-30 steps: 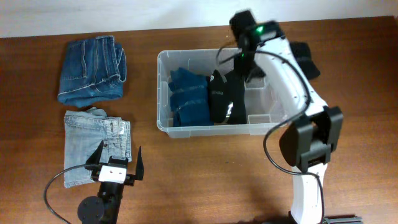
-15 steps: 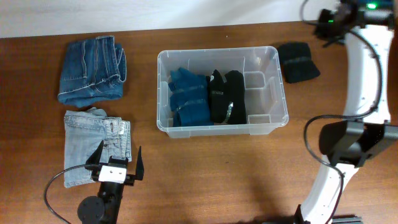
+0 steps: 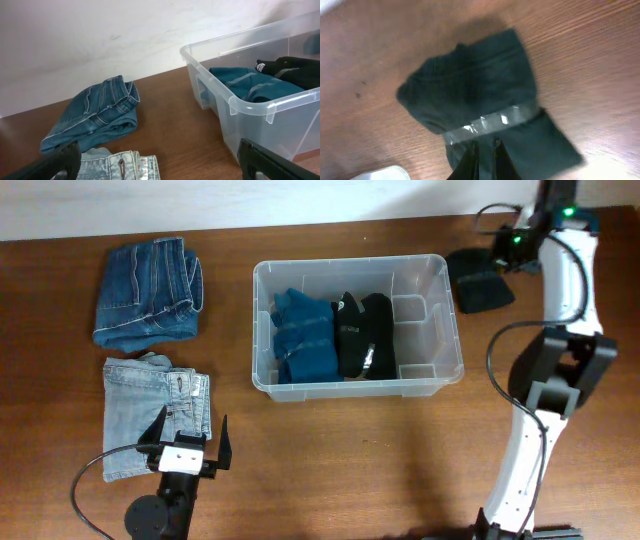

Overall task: Pack container
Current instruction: 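Move the right gripper to the small black bundle at top right, then lower the right gripper onto the small black bundle to grasp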

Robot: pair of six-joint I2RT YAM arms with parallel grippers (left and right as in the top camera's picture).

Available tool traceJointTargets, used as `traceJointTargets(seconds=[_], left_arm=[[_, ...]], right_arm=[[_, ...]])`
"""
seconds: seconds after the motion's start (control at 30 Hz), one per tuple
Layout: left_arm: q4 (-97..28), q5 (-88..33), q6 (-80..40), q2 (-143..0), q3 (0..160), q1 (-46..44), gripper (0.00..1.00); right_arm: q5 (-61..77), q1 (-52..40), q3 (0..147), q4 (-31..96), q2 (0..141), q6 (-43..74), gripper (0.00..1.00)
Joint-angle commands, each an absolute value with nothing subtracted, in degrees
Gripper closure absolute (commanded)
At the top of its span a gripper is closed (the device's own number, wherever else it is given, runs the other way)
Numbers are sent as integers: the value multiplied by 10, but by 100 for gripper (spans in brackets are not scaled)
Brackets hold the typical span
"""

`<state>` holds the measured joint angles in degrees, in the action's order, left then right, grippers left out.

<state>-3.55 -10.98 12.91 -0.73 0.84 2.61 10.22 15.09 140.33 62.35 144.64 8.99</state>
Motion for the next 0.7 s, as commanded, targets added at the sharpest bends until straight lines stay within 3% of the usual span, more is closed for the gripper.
traceJointTargets(seconds=[0.0, 0.67], left_arm=[[-36, -116, 138, -3, 5, 27, 1], [-36, -116, 138, -3, 5, 27, 1]], right_arm=[[112, 135, 1400, 615, 1469, 83, 96], [12, 135, 1381, 675, 1494, 25, 96]])
